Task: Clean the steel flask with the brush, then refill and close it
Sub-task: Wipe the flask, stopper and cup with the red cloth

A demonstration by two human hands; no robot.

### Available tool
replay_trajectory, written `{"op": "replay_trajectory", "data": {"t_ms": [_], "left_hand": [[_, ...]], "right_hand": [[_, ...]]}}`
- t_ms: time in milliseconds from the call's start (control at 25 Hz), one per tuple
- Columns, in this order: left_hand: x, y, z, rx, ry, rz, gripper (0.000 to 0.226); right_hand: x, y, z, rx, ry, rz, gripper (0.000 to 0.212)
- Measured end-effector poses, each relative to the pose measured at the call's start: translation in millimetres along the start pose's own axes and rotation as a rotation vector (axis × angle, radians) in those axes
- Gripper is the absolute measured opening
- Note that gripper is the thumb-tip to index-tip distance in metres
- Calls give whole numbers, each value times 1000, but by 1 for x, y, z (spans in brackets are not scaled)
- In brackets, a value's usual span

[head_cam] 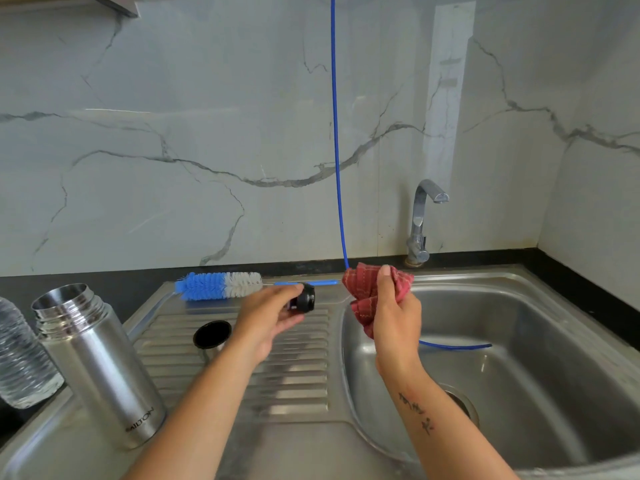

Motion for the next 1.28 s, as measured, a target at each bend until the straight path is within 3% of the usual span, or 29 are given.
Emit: {"op": "replay_trajectory", "data": {"t_ms": [160, 240, 320, 480, 640, 960, 1120, 1280], "left_hand": [[-29, -33, -18, -210, 116, -110, 21], [-36, -39, -13, -208, 88, -150, 18], [-41, -39, -7, -219, 5, -152, 22], [-52, -46, -12, -61, -244, -172, 24], [-57, -45, -13, 288, -535, -37, 44], [-56, -43, -7, 469, -908, -80, 54], [-46, -34, -7, 404, -843, 61, 52], [-34, -17, -8, 334, -657, 257, 47]], "right_hand": [[-14, -14, -4, -160, 367, -159, 29], [-24, -31, 5, -275, 532, -341, 29], [-26, -39, 11, -308, 593, -424, 38], [-16, -30, 9, -246, 364, -298, 26], [-8, -19, 12, -237, 83, -269, 40], [-4, -12, 27, -4, -301, -186, 32], [-7, -15, 31, 26, -269, -119, 32], [-21, -25, 17, -246, 45, -186, 40]]}}
Point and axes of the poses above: each hand's wrist, its own x-axis towards the middle knuckle, its own y-axis out of the back of the hand, z = x × y, the point moved 5 cm from there along x, towards the middle knuckle, and after that the axes turned 7 degrees about y, right-handed, at the moved point
